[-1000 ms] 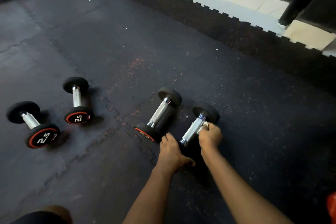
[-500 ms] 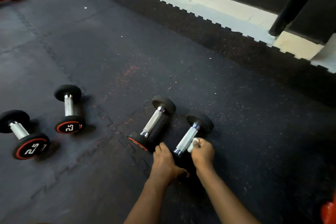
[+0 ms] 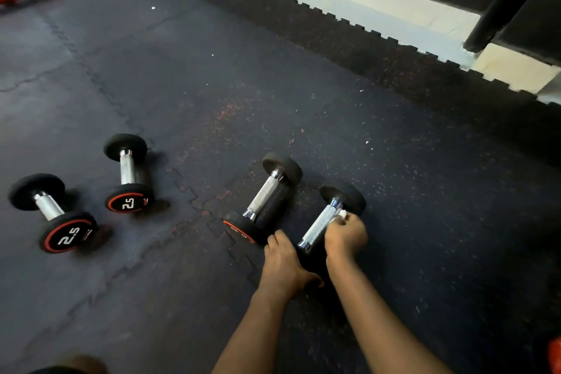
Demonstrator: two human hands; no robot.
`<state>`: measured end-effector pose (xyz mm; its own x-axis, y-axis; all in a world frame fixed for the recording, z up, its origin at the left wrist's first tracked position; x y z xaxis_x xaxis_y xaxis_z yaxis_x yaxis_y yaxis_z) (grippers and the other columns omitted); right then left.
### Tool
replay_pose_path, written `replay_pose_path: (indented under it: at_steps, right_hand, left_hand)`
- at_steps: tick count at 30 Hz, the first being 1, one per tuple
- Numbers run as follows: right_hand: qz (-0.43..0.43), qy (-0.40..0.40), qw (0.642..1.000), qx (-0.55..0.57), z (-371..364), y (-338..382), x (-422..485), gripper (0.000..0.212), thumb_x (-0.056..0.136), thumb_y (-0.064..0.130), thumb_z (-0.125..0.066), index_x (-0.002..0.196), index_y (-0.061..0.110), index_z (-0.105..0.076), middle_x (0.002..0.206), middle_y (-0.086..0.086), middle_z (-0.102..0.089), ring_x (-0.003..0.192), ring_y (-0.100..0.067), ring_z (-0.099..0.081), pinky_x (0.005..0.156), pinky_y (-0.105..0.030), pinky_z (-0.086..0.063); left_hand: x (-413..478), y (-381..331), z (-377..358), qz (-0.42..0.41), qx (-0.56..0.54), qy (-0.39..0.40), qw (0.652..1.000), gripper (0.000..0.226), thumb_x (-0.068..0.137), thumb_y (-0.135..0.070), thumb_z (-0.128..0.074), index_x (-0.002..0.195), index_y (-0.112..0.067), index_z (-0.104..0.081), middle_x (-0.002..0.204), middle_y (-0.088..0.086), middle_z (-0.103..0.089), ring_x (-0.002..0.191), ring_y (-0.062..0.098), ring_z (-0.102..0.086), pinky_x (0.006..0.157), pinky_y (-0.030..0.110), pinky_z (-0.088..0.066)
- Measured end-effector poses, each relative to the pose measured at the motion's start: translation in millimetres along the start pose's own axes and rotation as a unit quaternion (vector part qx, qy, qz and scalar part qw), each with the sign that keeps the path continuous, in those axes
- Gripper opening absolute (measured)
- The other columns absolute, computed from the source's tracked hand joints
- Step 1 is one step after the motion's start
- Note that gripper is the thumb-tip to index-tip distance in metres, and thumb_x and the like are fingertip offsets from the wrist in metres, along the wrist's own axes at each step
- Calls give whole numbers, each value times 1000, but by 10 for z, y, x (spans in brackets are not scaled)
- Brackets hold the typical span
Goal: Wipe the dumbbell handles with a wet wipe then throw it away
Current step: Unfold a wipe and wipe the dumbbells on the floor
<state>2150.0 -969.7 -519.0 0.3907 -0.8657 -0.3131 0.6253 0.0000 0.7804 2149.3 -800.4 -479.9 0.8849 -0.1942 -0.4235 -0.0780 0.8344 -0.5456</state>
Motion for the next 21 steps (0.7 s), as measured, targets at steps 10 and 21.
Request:
replay_pose_path:
  at_steps: [10, 21]
  right_hand:
    - [26, 13, 999, 46, 103, 62, -143, 14, 86, 0, -63, 98, 3, -69, 96, -16, -73, 91, -30, -69, 75, -25, -44]
    - [-6, 215, 975, 52, -209, -362, -177, 28, 84, -7, -62, 106, 11, -58, 103, -19, -71, 91, -26, -69, 85, -40, -56]
  left_hand:
    - [24, 9, 22, 7, 0, 12, 1000, 110, 50, -39, -99, 132, -5, -33, 136, 10, -38, 129, 29, -40, 106, 36, -40]
    - [62, 37, 24, 8, -6, 26, 1000, 110, 48, -39, -99, 129, -4, -34, 135, 11, -39, 130, 30, -41, 108, 35, -39]
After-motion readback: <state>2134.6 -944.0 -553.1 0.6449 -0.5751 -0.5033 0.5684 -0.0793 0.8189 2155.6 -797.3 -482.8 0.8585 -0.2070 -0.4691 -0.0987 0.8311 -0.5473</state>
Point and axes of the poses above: each hand's wrist, its own x-axis towards the middle knuckle, its own z-axis out of the back of the hand, y = z × x, the point moved 6 cm from there along x, towards the middle knuckle
